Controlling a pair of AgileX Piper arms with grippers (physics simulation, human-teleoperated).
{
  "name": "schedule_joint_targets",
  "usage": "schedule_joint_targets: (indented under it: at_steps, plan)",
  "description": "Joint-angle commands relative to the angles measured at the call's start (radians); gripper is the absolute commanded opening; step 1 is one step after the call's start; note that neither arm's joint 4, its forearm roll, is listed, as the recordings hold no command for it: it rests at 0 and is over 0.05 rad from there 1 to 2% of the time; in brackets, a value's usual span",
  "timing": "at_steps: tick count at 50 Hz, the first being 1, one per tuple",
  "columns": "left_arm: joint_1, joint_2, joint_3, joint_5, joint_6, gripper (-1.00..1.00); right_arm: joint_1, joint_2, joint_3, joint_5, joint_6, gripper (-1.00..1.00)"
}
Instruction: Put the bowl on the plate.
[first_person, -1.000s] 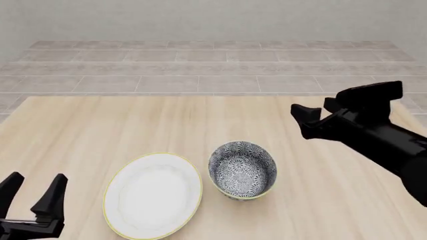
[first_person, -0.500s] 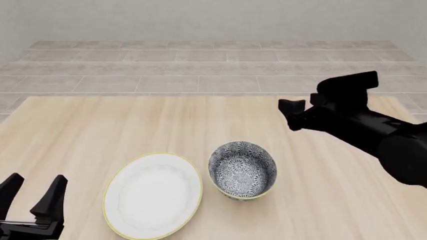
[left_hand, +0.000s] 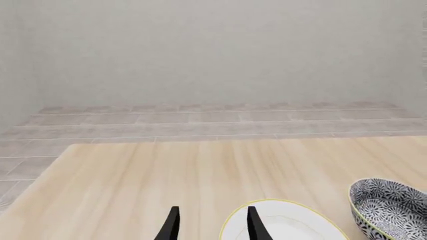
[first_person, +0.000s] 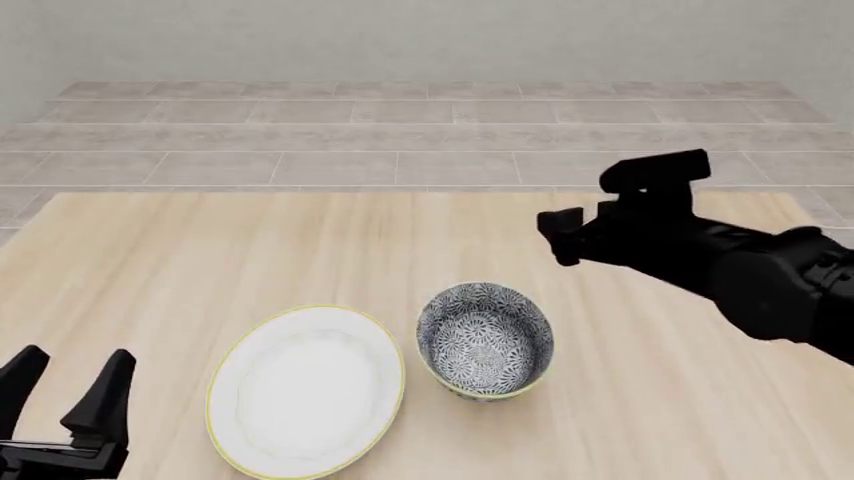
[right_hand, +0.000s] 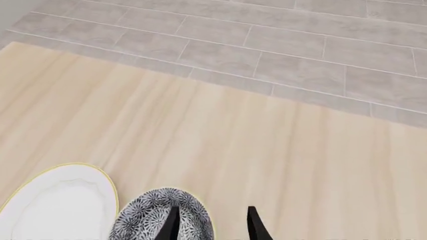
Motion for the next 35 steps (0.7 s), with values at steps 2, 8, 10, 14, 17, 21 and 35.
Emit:
schedule_joint_targets:
  at_steps: [2, 8, 10, 14, 17, 21, 35]
  plan:
    - [-0.003, 0.002, 0.000, -0.005, -0.001, 1.00, 0.007, 0.073, -0.012, 0.007, 0.012, 1.00]
    - [-0.005, 0.012, 0.000, -0.015, -0.001, 1.00, 0.006, 0.105, -0.013, 0.007, 0.020, 1.00]
    - [-0.006, 0.010, 0.000, -0.013, 0.000, 1.00, 0.009, 0.108, -0.010, 0.006, 0.021, 1.00]
    - [-0.006, -0.007, 0.000, 0.002, -0.001, 1.00, 0.017, 0.115, -0.002, -0.001, 0.023, 1.00]
    - [-0.007, -0.014, 0.000, 0.010, 0.000, 1.00, 0.019, 0.122, 0.001, -0.005, 0.023, 1.00]
    - [-0.007, -0.025, 0.000, 0.020, -0.001, 1.00, 0.024, 0.137, 0.011, -0.016, 0.021, 1.00]
    - [-0.010, -0.031, 0.000, 0.027, 0.000, 1.00, 0.010, 0.190, 0.058, -0.070, 0.022, 1.00]
